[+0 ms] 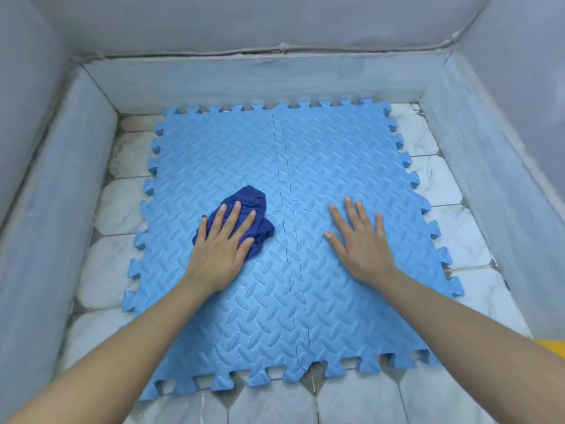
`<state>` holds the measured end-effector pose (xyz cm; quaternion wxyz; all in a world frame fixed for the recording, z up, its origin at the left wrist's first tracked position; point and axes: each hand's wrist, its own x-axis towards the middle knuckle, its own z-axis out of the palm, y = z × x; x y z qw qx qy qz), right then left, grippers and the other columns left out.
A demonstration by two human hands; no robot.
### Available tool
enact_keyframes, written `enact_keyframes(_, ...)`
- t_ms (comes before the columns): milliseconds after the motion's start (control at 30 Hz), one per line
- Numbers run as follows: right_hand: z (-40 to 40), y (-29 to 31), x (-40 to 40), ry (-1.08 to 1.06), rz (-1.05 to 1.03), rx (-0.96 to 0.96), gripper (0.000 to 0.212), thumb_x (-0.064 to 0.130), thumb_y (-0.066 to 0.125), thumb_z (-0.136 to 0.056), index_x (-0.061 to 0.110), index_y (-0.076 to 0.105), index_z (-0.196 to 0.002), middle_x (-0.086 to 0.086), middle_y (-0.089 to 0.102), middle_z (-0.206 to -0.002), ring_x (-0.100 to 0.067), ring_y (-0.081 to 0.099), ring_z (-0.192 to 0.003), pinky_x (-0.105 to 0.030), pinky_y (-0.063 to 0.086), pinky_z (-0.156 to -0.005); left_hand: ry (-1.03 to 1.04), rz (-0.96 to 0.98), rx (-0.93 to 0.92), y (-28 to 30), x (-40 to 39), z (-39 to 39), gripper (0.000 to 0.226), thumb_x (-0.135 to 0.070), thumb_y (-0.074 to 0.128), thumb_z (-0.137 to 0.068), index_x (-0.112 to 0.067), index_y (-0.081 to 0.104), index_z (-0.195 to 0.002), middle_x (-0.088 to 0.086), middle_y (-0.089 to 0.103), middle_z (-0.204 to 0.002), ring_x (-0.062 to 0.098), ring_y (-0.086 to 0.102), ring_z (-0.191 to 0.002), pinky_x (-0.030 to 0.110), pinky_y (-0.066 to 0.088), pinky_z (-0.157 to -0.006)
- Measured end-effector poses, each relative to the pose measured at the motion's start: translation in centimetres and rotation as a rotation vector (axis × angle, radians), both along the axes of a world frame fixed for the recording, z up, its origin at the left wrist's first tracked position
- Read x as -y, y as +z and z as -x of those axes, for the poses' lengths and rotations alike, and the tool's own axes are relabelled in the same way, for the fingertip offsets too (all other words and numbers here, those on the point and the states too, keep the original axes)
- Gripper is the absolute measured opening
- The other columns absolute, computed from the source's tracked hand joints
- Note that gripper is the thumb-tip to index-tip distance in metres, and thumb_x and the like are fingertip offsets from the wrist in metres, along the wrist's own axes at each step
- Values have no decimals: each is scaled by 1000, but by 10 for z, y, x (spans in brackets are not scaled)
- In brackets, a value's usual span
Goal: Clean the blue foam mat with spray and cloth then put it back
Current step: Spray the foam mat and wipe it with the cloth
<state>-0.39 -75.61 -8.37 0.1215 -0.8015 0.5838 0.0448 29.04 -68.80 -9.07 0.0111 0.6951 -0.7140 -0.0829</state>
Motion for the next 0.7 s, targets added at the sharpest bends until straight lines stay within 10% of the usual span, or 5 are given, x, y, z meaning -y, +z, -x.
enact_keyframes(233,1,23,7,37,-245,-58,68,62,19,-96,37,-9,-153,5,-15,-162,-16,-13,-150,-47,-5,-120,-13,-186,-49,6,6,-2,84,-73,-30,-69,-37,-21,-144,-3,-22,-158,16,-29,-139,45,-15,-113)
enact_keyframes(400,-11,119,63,-3,-88,114,75,54,35,-99,26,-5,-155,3,-11,-163,-17,-11,-150,-40,-2,-120,-9,-420,-68,71,34,2,98,-85,-7,-63,-40,-7,-150,-4,-17,-160,23,-22,-145,56,-18,-110)
enact_keyframes(533,-59,270,146,50,390,383,70,41,44,-100,15,10,-155,-2,1,-164,-18,-4,-151,-34,4,-121,-29,8,19,181,115,-6,75,-56,37,-94,-31,-1,-152,6,-24,-155,33,-16,-146,53,1,-116)
enact_keyframes(633,-100,381,196,134,678,411,70,36,49,-99,9,15,-154,-8,7,-163,-22,2,-151,-35,5,-120,-76,402,183,279,178,-20,75,-53,48,-78,-20,38,-144,16,31,-152,40,41,-133,52,45,-97)
enact_keyframes(700,-124,438,217,163,759,420,70,35,47,-99,8,13,-154,-8,7,-163,-22,3,-151,-36,5,-121,-44,457,219,332,197,-27,73,-53,46,-76,-19,46,-140,15,44,-146,38,48,-129,51,47,-95)
